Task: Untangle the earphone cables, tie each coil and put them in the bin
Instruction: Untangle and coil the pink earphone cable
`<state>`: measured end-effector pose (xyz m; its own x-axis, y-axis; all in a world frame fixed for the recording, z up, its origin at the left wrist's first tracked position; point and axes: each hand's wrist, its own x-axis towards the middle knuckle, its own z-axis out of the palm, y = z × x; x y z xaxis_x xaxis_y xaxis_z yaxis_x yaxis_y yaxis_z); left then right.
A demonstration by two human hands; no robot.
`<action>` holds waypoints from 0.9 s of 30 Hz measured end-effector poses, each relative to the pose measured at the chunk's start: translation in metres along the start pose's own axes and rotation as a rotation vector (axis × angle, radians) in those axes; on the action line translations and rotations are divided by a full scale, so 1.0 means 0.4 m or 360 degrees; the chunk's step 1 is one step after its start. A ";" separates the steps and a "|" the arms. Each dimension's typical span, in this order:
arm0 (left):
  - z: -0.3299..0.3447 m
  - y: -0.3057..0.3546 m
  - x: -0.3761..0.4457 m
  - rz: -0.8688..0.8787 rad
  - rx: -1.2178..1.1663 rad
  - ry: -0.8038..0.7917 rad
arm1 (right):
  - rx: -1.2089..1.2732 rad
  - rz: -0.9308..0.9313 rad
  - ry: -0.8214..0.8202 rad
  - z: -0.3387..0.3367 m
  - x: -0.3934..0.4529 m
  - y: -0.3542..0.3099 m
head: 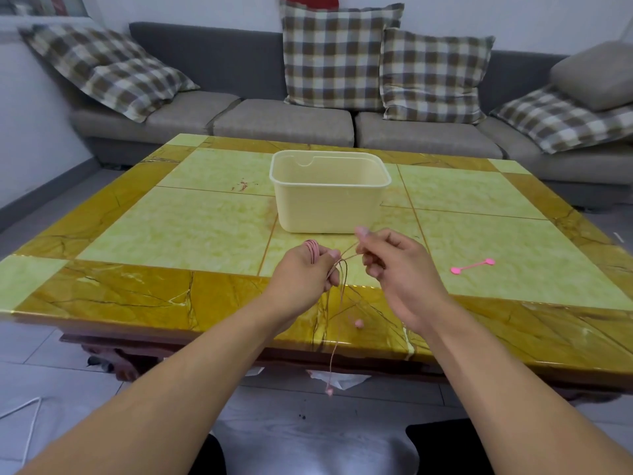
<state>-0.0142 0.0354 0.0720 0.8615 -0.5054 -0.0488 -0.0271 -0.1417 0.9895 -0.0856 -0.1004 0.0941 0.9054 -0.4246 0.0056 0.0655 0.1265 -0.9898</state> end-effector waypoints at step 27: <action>-0.015 -0.007 -0.005 0.0151 0.0285 0.0197 | -0.0343 0.0391 -0.0468 0.000 -0.014 0.004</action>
<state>-0.0126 0.0420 0.0703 0.9062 -0.4168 0.0711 -0.1909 -0.2531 0.9484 -0.0906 -0.0976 0.0923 0.9661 -0.1280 -0.2243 -0.2276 -0.0112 -0.9737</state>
